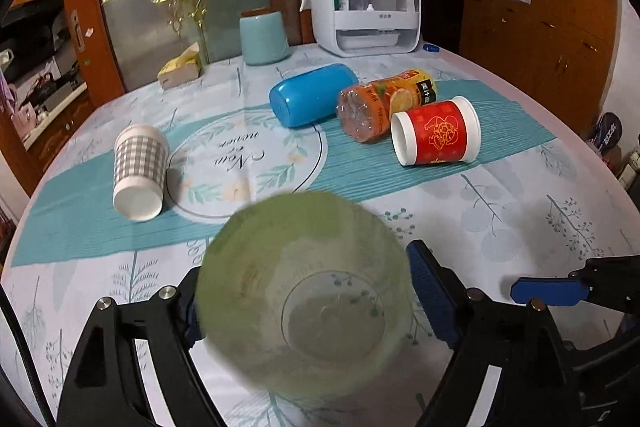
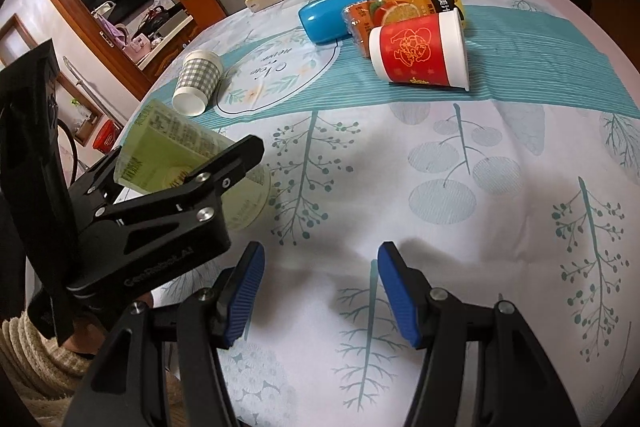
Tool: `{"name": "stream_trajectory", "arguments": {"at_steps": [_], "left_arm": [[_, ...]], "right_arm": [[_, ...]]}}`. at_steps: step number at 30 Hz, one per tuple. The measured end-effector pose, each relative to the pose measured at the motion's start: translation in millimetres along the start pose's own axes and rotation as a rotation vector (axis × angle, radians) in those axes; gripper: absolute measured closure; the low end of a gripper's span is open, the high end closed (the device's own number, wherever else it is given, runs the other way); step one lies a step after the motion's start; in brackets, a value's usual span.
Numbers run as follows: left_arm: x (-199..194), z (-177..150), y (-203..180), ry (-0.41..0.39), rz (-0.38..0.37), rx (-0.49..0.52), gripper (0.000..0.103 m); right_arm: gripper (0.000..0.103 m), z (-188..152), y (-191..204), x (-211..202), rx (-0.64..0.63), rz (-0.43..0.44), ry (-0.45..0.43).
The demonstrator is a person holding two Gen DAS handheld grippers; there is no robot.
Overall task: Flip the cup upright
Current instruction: 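Lift and rotate the green cup upright with the left tool, set it down, then open the left tool and pull it back from the upright cup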
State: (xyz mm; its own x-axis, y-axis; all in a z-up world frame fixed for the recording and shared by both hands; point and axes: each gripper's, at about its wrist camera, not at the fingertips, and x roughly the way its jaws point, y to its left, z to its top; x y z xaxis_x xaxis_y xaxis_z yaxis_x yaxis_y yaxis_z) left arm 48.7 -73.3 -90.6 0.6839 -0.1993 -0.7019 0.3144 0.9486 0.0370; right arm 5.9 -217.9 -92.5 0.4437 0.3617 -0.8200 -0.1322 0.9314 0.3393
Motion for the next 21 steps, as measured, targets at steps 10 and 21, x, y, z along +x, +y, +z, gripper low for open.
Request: {"name": "stream_trajectory", "arguments": {"at_steps": [10,21], "left_arm": [[-25,-4,10,0.028,-0.026,-0.049,0.016],[-57,-16,19,0.069,-0.042,-0.117,0.016]], "right_arm": [[0.044,-5,12,-9,-0.03,-0.008,-0.024],[0.044,-17,25,-24,-0.049,-0.028,-0.049]]}}
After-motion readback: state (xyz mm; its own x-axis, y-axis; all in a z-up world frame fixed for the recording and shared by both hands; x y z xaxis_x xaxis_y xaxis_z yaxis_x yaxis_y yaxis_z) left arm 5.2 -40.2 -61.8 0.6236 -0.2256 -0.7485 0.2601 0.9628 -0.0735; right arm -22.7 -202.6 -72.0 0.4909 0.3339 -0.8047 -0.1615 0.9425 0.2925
